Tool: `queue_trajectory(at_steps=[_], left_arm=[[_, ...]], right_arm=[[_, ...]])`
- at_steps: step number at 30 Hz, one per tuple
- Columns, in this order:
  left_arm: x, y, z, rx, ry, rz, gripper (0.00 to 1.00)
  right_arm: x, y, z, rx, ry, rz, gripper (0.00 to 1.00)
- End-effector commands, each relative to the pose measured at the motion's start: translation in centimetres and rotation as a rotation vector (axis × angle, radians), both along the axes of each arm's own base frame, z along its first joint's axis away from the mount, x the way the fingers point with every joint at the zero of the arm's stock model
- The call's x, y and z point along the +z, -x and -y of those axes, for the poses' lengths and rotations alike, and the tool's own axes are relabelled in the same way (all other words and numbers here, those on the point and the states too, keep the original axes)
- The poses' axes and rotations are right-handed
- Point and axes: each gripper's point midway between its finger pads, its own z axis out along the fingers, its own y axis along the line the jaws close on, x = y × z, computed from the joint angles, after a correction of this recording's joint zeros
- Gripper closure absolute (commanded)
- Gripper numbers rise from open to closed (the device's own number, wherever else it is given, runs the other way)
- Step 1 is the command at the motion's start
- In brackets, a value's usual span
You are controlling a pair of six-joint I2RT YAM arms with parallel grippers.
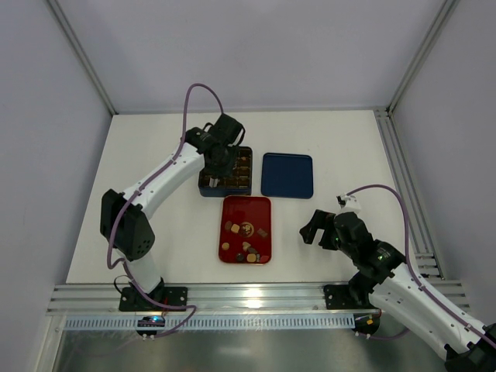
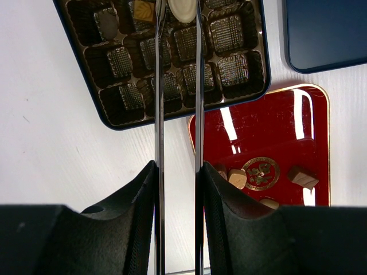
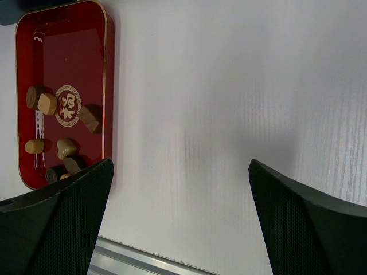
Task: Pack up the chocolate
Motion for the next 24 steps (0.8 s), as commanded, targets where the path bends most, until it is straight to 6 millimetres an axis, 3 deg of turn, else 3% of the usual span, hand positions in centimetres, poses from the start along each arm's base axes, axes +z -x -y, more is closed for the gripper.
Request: queue_trajectory(at_steps=[1, 24], left_arm=[[1.6, -1.2, 0.6, -0.005, 0.039, 0.055, 0.65], [2.6, -1.2, 0.3, 0.000, 0.038, 0.080, 0.62]], right_arm=[[1.4, -0.6, -0.3, -0.003, -0.021, 0.041, 0.00], [1.4, -0.7, -0.4, 0.002, -0.020, 0.043, 0.00]])
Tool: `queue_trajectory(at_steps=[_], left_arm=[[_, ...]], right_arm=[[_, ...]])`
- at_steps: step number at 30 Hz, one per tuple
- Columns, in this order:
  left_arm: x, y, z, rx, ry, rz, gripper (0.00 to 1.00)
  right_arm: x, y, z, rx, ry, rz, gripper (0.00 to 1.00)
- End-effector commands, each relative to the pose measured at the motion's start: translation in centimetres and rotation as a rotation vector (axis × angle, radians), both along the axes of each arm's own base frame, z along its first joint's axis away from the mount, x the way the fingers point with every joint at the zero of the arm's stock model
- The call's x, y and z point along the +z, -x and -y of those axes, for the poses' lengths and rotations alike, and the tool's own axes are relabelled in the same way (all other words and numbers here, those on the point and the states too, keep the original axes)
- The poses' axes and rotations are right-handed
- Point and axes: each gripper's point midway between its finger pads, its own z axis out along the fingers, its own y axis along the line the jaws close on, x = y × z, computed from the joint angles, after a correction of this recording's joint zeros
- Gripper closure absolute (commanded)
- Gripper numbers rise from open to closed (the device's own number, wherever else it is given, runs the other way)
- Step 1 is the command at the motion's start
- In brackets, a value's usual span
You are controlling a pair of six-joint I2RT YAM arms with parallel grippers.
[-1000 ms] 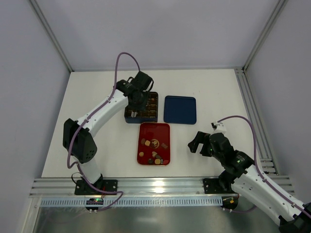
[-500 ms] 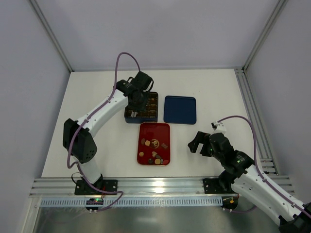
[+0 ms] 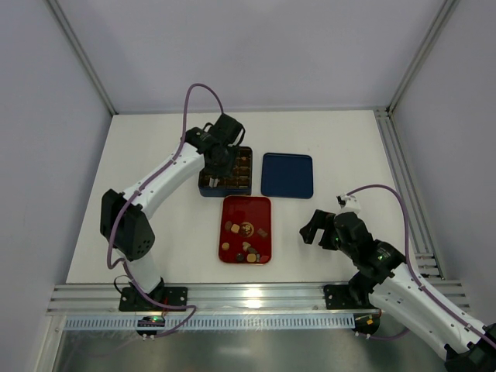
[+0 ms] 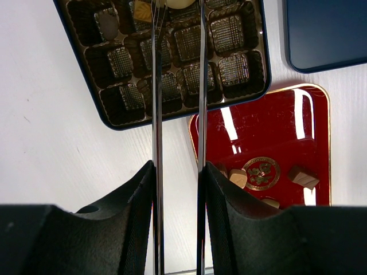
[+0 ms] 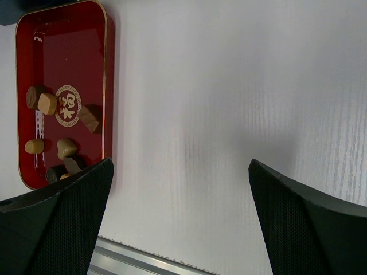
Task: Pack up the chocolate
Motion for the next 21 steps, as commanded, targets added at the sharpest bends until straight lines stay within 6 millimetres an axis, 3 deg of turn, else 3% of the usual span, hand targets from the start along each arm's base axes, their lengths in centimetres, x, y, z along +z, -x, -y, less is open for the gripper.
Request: queue_trajectory(at_steps=[1, 6, 9, 13, 17, 21], left_arm=[[2.8, -1.2, 0.2, 0.005, 0.041, 0.083, 0.62], [5.8, -1.8, -1.5, 0.065, 0.084, 0.145, 0.62], [6.8, -2.7, -4.1, 0.154, 0.111, 0.167, 0.62], [7.9, -4.4, -9.5, 0.323, 0.151, 0.212, 0.62], [6.4, -5.9, -13.6, 0.464, 0.191, 0.207, 0.61], [3.5, -7.5, -17.1, 0.579, 0.225, 0.176, 0.62]], right_arm=[[1.4, -0.6, -0.4, 0.001, -0.021, 0.041, 0.00], [1.8, -0.8, -0.5, 0.007, -0.019, 0.051, 0.00], [1.9, -0.9, -0.6, 0.017, -0.012, 0.051, 0.00], [2.0, -1.1, -0.9, 0.032, -0.002, 0.049, 0.00], [2.4, -1.2, -1.2, 0.047, -0.005, 0.053, 0.00], [3.2, -1.5, -1.7, 0.059, -0.018, 0.062, 0.00]])
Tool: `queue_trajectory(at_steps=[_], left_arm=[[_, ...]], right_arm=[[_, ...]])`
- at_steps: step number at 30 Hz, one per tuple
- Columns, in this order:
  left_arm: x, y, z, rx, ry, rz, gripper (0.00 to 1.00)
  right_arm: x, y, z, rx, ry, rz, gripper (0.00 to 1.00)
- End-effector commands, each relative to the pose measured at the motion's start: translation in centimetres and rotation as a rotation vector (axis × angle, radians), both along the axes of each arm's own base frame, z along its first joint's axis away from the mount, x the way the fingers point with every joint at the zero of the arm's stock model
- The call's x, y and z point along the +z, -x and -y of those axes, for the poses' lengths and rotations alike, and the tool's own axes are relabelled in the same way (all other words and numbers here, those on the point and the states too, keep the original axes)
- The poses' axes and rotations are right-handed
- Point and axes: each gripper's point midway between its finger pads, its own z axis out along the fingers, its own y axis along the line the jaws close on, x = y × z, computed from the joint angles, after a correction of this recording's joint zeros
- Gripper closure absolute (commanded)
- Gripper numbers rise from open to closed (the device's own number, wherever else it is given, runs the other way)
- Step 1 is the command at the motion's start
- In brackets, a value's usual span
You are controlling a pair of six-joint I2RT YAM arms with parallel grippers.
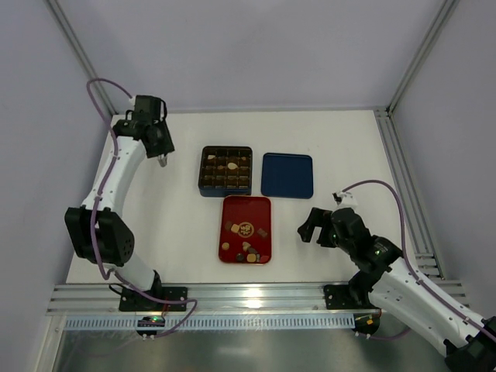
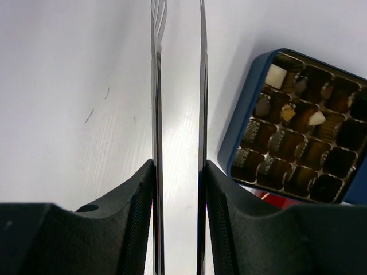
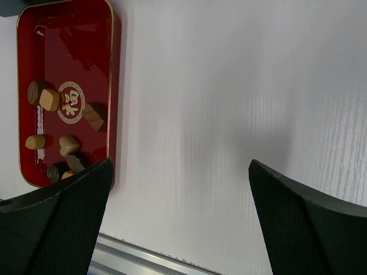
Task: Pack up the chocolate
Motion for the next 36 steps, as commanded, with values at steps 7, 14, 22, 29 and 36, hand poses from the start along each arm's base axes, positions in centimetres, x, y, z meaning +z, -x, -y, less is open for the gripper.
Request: queue_trajectory(at_steps=[7, 14, 22, 29, 36], left_arm=[[-5.6, -3.5, -2.9, 0.126, 0.107, -0.017, 0.61], [-9.4, -3.8, -3.6, 0.144, 0.090, -0.086, 0.59], [-14.0, -3.5, -4.7, 0.165, 0.075, -0.177, 0.59], [-16.4, -3.2, -5.2, 0.178, 0.049, -0.232, 0.55], [-18.2, -2.7, -5.5, 0.189, 0.029, -0.275, 0.42]], right_arm=[[4.0, -1.7, -1.9, 0.041, -0.062, 0.086, 0.00], [3.9, -1.9, -2.4, 0.048, -0.071, 0.076, 0.00], [3.7, -2.0, -2.5, 0.046, -0.069, 0.073, 0.00], [3.6, -2.4, -2.6, 0.041, -0.067, 0.071, 0.00], [3.8, -3.0, -3.2, 0.045, -0.064, 0.058, 0.00]])
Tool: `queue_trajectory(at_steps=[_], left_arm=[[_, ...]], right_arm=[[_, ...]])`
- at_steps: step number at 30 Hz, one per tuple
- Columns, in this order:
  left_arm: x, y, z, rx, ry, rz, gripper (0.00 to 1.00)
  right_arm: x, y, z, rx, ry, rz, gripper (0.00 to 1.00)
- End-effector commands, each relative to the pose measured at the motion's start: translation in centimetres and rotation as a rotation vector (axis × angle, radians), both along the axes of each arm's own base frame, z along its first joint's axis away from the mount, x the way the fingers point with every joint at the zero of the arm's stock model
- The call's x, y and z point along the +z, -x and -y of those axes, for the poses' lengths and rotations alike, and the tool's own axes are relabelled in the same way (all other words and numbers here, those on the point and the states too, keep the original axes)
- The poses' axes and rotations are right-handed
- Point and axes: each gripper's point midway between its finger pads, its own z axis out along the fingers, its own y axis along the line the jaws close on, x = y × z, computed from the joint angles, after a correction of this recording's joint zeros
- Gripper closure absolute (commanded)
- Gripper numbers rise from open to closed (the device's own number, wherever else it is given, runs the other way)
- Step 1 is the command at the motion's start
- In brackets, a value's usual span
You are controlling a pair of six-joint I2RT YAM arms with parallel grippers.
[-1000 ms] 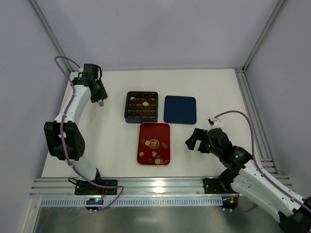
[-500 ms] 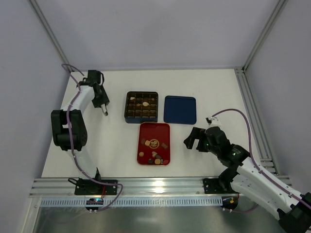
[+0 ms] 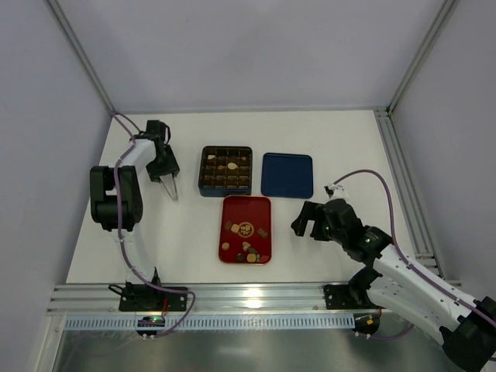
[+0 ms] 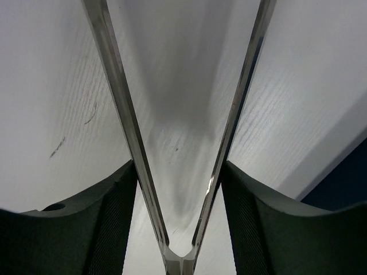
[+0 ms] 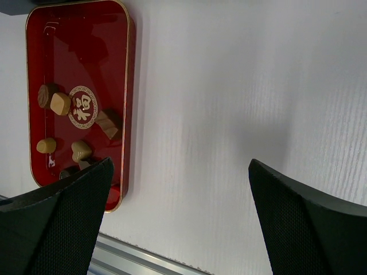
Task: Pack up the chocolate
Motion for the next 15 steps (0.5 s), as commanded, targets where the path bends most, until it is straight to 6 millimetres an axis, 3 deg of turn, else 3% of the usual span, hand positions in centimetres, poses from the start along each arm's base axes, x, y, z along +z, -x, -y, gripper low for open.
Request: queue_trajectory(at_steps=[1, 15], left_arm=[[-0.1, -0.7, -0.8, 0.016, -0.027, 0.025, 0.41], [-1.6, 0.1, -0.8, 0.017, -0.027, -0.016, 0.23]], right_arm=[[2.8, -1.5, -1.3, 0.014, -0.047, 0.071, 0.00], [2.8, -2.2, -1.9, 0.014, -0.038, 0.052, 0.00]])
